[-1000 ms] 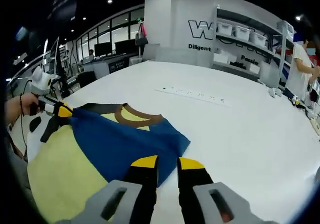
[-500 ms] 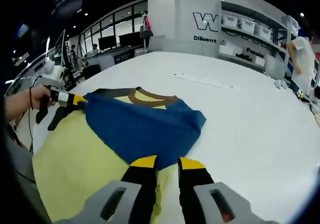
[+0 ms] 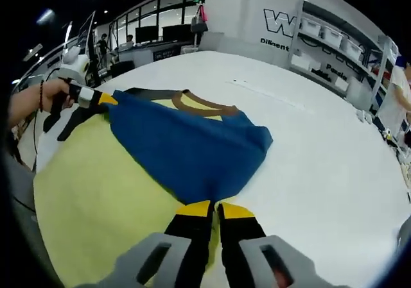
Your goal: Fold the garment on the visible template until the final outline fits inside the template.
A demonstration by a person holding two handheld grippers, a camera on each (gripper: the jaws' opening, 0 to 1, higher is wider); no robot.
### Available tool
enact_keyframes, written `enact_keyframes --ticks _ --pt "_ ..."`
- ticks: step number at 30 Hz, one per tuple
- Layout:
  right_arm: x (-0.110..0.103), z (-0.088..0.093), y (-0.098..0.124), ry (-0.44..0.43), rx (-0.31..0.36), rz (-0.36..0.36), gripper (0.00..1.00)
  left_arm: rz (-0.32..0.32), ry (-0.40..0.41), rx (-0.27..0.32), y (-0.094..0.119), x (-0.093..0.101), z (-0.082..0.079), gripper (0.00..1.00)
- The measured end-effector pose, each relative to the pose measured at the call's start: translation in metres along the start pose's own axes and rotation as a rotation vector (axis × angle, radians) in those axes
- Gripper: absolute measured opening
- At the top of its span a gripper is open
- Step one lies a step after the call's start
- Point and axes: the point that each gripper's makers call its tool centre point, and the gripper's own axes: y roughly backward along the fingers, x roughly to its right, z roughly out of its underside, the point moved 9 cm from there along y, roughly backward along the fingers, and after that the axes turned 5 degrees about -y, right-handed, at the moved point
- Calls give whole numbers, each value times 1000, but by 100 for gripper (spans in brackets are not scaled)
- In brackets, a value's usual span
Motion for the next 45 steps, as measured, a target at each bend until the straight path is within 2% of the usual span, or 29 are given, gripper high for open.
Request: enact_keyframes --ticks 4,6,9,14,16,17,20,21,23,24,26,27,29,30,33,35,39,40,42,43,44,45 --pt "0 -1 3 -14 4 0 0 10 28 17 7 -2 -9 0" --pt "1 -2 6 -75 28 1 0 17 27 8 8 -1 -10 0" --pt "3 -1 8 -96 31 8 0 13 15 -21 9 -1 -8 0" --pt "8 7 8 -150 16 26 0 6 -38 -61 2 1 0 0" --pt "7 10 8 -149 2 23 0 -20 -87 -78 1 0 5 0" --pt "7 10 7 -147 -2 24 0 -12 -87 -58 1 3 4 0" --pt "6 12 6 -146 -15 30 0 -23 -105 -64 3 4 4 0" --pt "6 13 5 -145 -15 31 0 -21 -133 -66 4 6 4 0" --pt "6 13 5 -128 -3 32 0 -64 -244 -34 8 5 0 0" --pt "6 13 5 -126 0 32 0 -71 -268 -30 10 5 0 0" --pt "9 13 9 -123 20 70 10 -107 -310 -29 19 4 -1 5" --pt "11 13 10 -120 25 81 19 -104 -306 -25 22 4 0 6" --pt "13 12 14 -147 47 95 25 -100 -309 -8 28 4 1 8" --pt "13 10 19 -198 92 89 26 -97 -306 -3 33 4 3 9" --pt "14 10 25 -166 104 119 30 -109 -333 17 43 6 4 11" --pt "14 8 27 -181 119 118 35 -112 -338 27 49 7 4 12" --pt "11 5 34 -192 137 117 33 -122 -376 48 60 8 3 15" --pt "10 4 36 -193 144 124 35 -132 -390 48 64 7 3 15" --pt "11 4 39 -190 158 152 39 -219 -506 19 71 2 3 17" --pt "11 5 40 -194 154 155 39 -242 -549 17 74 2 3 19" --pt "11 6 40 -200 152 156 40 -242 -554 12 76 2 4 20" --pt "10 7 40 -210 150 150 40 -231 -515 13 78 2 7 20"
